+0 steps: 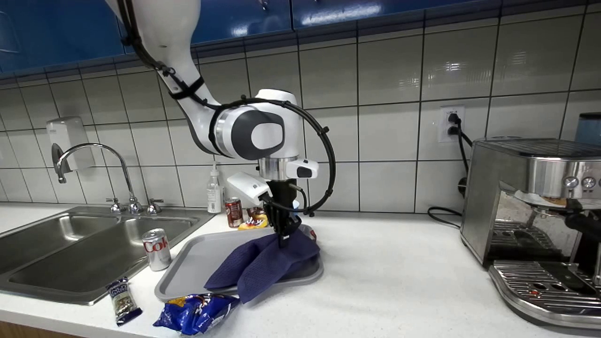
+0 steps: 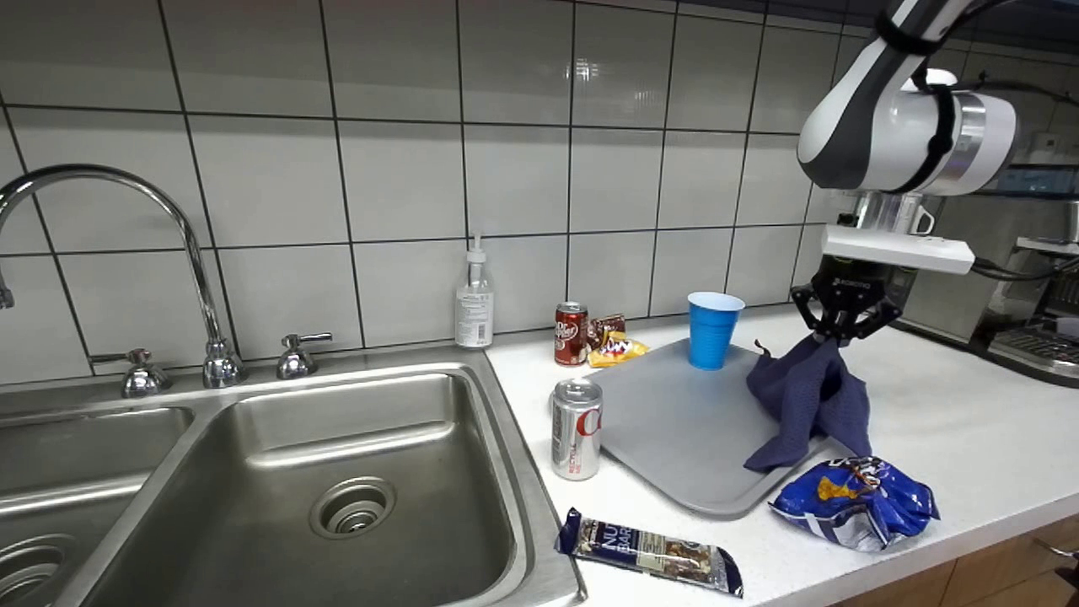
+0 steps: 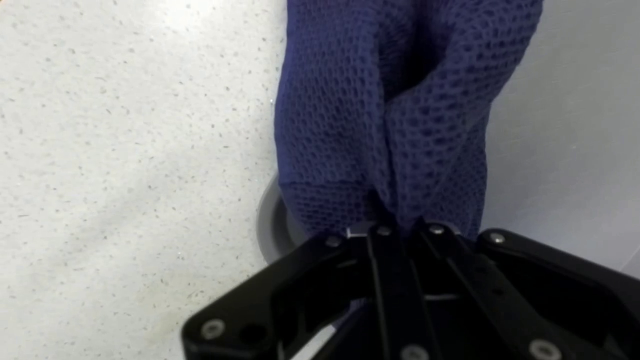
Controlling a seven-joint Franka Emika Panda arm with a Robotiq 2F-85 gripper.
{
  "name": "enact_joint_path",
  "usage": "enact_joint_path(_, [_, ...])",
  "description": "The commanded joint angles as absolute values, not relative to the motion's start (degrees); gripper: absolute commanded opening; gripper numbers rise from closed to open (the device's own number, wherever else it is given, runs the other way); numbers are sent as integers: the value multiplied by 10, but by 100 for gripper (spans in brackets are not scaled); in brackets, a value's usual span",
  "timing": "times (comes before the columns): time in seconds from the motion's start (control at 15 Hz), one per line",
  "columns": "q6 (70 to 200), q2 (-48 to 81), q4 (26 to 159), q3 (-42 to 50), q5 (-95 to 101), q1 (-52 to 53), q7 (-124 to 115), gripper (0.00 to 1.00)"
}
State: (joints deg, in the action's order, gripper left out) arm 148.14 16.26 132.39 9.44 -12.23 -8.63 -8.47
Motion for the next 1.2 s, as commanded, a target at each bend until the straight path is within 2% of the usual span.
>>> enact_joint_path(0.0, [1474,174,1308,97,-110,-82,-115,1])
enact_joint_path(0.73, [1479,193,1295,101,-107,-78,-139,1])
enact_joint_path(0.8, [1479,194,1294,102,-104,-77,-141,31])
enact_joint_path(0.93, [1480,194,1295,103,-100,-75,-144,37])
enact_joint_path(1.13, [1481,193,1296,104,-95,-75,-145,60])
